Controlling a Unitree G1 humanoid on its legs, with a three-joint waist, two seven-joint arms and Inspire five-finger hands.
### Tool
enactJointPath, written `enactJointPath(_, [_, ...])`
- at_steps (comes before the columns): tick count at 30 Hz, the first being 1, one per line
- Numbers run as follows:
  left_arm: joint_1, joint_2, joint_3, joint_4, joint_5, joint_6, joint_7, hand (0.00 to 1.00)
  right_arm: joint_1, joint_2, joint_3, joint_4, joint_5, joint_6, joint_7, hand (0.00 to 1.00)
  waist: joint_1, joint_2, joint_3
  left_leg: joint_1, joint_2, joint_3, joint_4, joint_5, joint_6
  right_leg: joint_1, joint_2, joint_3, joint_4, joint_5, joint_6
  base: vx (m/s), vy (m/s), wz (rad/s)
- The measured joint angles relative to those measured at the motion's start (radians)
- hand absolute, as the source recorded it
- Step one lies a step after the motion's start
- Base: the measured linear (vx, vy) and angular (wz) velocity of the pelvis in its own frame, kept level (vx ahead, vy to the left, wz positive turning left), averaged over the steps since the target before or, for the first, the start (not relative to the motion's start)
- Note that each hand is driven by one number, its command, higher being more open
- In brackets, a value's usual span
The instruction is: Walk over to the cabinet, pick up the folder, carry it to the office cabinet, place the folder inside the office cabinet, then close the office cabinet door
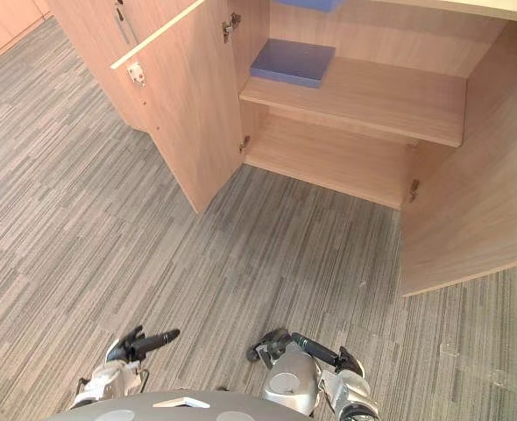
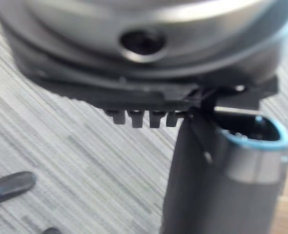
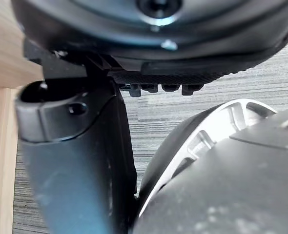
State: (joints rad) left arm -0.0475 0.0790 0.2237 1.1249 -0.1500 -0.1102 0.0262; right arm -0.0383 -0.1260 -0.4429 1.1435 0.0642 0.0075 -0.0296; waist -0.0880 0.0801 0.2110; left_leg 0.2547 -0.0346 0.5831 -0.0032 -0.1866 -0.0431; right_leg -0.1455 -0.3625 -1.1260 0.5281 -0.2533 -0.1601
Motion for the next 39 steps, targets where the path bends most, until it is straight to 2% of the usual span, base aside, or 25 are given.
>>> enactJointPath(2, [-0.013,0.002,0.012,0.0,0.0,0.001,0.004,1.0,0.0,0.0,0.0,0.0,0.0,0.0,-0.001,1.0,-0.001,0.003,0.001,-0.002,0.021,0.019,0.017,-0.04,-0.011,0.0,0.018,-0.004,0.001,-0.004,0.001,0.02,-0.096,-0.13])
enactJointPath(3, [-0.023,0.004,0.016,0.006,0.0,0.004,0.012,1.0,0.0,0.004,-0.001,0.001,0.001,0.0,-0.004,1.0,0.001,-0.007,0.006,-0.018,0.053,0.048,0.088,-0.092,-0.015,0.006,0.025,-0.002,0.013,-0.016,0.007,0.04,-0.109,-0.32])
enactJointPath(4, [-0.015,0.003,0.022,0.012,-0.001,0.006,0.014,1.0,0.004,0.005,0.001,0.001,0.001,0.0,-0.004,1.0,0.002,-0.006,0.005,-0.04,0.09,0.068,0.169,-0.145,-0.01,0.007,0.034,0.002,0.017,-0.031,0.0,0.03,-0.091,-0.4])
enactJointPath(5, [-0.01,0.003,0.023,0.019,-0.004,0.007,0.016,1.0,0.005,0.004,0.003,0.001,0.001,0.0,-0.005,1.0,0.003,-0.004,0.002,-0.05,0.113,0.085,0.218,-0.177,-0.011,0.007,0.038,0.004,0.028,-0.048,-0.002,0.14,-0.089,-0.62])
enactJointPath(6, [0.004,0.0,0.024,0.03,-0.006,0.019,0.02,1.0,0.006,-0.003,0.012,0.0,0.004,0.0,-0.005,1.0,0.002,0.008,-0.002,-0.056,0.162,0.133,0.304,-0.232,-0.01,0.008,0.058,0.009,0.053,-0.082,0.001,0.17,-0.054,-0.66])
enactJointPath(7, [0.008,-0.001,0.024,0.034,-0.007,0.023,0.022,1.0,0.007,-0.006,0.025,0.0,0.007,0.0,-0.005,1.0,0.003,0.009,-0.004,-0.058,0.182,0.163,0.352,-0.239,0.001,0.009,0.069,0.014,0.052,-0.091,0.008,0.28,-0.08,-0.71])
enactJointPath(8, [0.005,0.001,0.029,0.034,-0.012,0.026,0.024,1.0,0.006,-0.004,0.029,0.007,0.022,0.0,-0.006,1.0,0.004,0.002,-0.001,-0.093,0.262,0.242,0.551,-0.234,0.043,0.015,0.086,0.03,0.038,-0.095,0.006,0.22,-0.057,-0.43])
enactJointPath(9, [0.005,0.0,0.029,0.031,-0.017,0.026,0.026,1.0,0.004,-0.004,0.03,0.018,0.022,0.001,-0.006,1.0,0.003,0.004,-0.001,-0.109,0.312,0.273,0.654,-0.22,0.067,0.028,0.109,0.038,0.013,-0.094,0.004,0.27,-0.114,-0.55])
enactJointPath(10, [0.016,-0.003,0.03,0.015,-0.042,0.026,0.025,1.0,0.005,-0.003,0.033,0.034,0.021,0.006,-0.01,1.0,0.014,0.001,-0.001,-0.138,0.415,0.307,0.833,-0.209,0.084,0.062,0.15,0.078,-0.026,-0.099,0.0,0.19,-0.1,-0.51])
enactJointPath(12, [0.019,-0.005,0.03,0.002,-0.044,0.026,0.024,1.0,0.002,-0.007,0.034,0.043,0.02,0.006,-0.01,1.0,0.025,-0.006,-0.002,-0.164,0.445,0.31,0.876,-0.22,0.073,0.084,0.164,0.12,-0.045,-0.102,0.006,0.13,-0.055,-0.65])
enactJointPath(14, [0.019,-0.005,0.039,-0.008,-0.044,0.024,0.019,1.0,-0.023,-0.019,0.05,0.061,0.02,0.005,-0.009,1.0,0.032,-0.009,-0.002,-0.252,0.463,0.284,0.852,-0.219,0.069,0.101,0.176,0.187,-0.077,-0.095,0.043,0.1,-0.012,-0.87])
enactJointPath(16, [0.023,-0.004,0.049,-0.009,-0.044,0.024,0.017,1.0,-0.035,-0.022,0.058,0.062,0.018,0.005,-0.009,1.0,0.032,-0.011,0.0,-0.319,0.458,0.261,0.782,-0.207,0.052,0.111,0.178,0.233,-0.093,-0.09,0.055,0.09,0.036,-0.83])
enactJointPath(18, [0.03,-0.005,0.048,-0.01,-0.044,0.025,0.014,1.0,-0.034,-0.026,0.063,0.063,0.018,0.005,-0.008,1.0,0.031,-0.017,0.004,-0.37,0.434,0.213,0.698,-0.184,0.039,0.133,0.178,0.27,-0.107,-0.086,0.064,0.12,0.055,-0.64])
enactJointPath(20, [0.043,-0.007,0.048,-0.018,-0.044,0.025,0.009,1.0,-0.017,-0.032,0.077,0.066,0.013,0.005,-0.008,1.0,0.03,-0.019,0.005,-0.41,0.397,0.153,0.584,-0.125,0.032,0.166,0.178,0.298,-0.13,-0.078,0.076,0.16,0.057,-0.5])
enactJointPath(21, [0.05,-0.008,0.048,-0.018,-0.044,0.025,0.006,1.0,-0.006,-0.037,0.088,0.069,-0.008,0.006,-0.008,1.0,0.029,-0.02,0.005,-0.424,0.366,0.13,0.493,-0.069,0.024,0.185,0.178,0.314,-0.145,-0.072,0.087,0.18,0.058,-0.42])
enactJointPath(25, [0.059,-0.023,0.066,-0.019,-0.044,0.025,0.004,1.0,0.014,-0.034,0.09,0.07,-0.022,0.007,-0.007,1.0,0.032,-0.02,0.005,-0.417,0.29,0.076,0.279,0.054,-0.002,0.246,0.194,0.33,-0.195,-0.049,0.127,0.19,0.065,-0.2])
enactJointPath(26, [0.06,-0.025,0.066,-0.019,-0.044,0.025,0.004,1.0,0.013,-0.033,0.09,0.068,-0.022,0.007,-0.007,1.0,0.032,-0.02,0.005,-0.415,0.279,0.068,0.247,0.075,-0.002,0.255,0.196,0.333,-0.202,-0.045,0.133,0.2,0.117,-0.19])
enactJointPath(29, [0.078,-0.027,0.068,-0.021,-0.044,0.025,-0.004,1.0,0.01,-0.026,0.074,0.058,-0.03,0.006,-0.005,1.0,0.039,-0.016,0.004,-0.369,0.233,0.041,0.084,0.196,0.002,0.307,0.204,0.366,-0.242,-0.023,0.174,0.25,0.224,-0.32])
enactJointPath(30, [0.091,-0.027,0.071,-0.027,-0.044,0.025,-0.004,1.0,0.011,-0.021,0.06,0.057,-0.03,0.006,-0.003,1.0,0.045,-0.013,0.004,-0.34,0.229,0.041,0.067,0.273,0.013,0.33,0.208,0.384,-0.262,-0.015,0.196,0.24,0.258,-0.39])
enactJointPath(31, [0.095,-0.027,0.071,-0.03,-0.044,0.025,-0.004,1.0,0.011,-0.017,0.058,0.056,-0.03,0.005,-0.003,1.0,0.048,-0.002,-0.001,-0.329,0.228,0.042,0.065,0.31,0.019,0.341,0.209,0.392,-0.273,-0.01,0.208,0.22,0.279,-0.32])
enactJointPath(32, [0.096,-0.022,0.077,-0.035,-0.044,0.025,-0.002,1.0,0.017,-0.007,0.058,0.056,-0.038,0.006,-0.003,1.0,0.054,-0.015,0.0,-0.318,0.213,0.05,0.075,0.313,0.045,0.358,0.2,0.4,-0.303,0.006,0.236,0.2,0.27,-0.2])
enactJointPath(33, [0.095,-0.017,0.095,-0.046,-0.044,0.024,-0.001,1.0,0.021,0.015,0.056,0.055,-0.052,0.007,0.002,1.0,0.062,-0.034,-0.004,-0.323,0.198,0.063,0.093,0.28,0.05,0.368,0.19,0.402,-0.344,0.024,0.256,0.2,0.263,-0.11])
enactJointPath(36, [0.09,-0.013,0.107,-0.06,-0.044,0.024,-0.002,1.0,0.017,0.025,0.041,0.053,-0.058,0.008,0.011,1.0,0.061,-0.048,-0.009,-0.345,0.173,0.072,0.147,0.223,0.075,0.383,0.168,0.394,-0.405,0.063,0.277,0.19,0.208,-0.02])
enactJointPath(38, [0.091,-0.013,0.108,-0.062,-0.044,0.024,-0.003,1.0,0.023,0.025,0.019,0.05,-0.058,0.008,0.014,1.0,0.06,-0.041,-0.011,-0.346,0.142,0.078,0.182,0.181,0.097,0.409,0.136,0.386,-0.431,0.089,0.311,0.18,0.191,0.04])
enactJointPath(39, [0.093,-0.013,0.109,-0.062,-0.044,0.024,-0.003,1.0,0.025,0.025,0.01,0.05,-0.058,0.008,0.016,1.0,0.06,-0.037,-0.014,-0.346,0.135,0.08,0.191,0.171,0.1,0.41,0.128,0.386,-0.432,0.092,0.315,0.15,0.184,0.0])
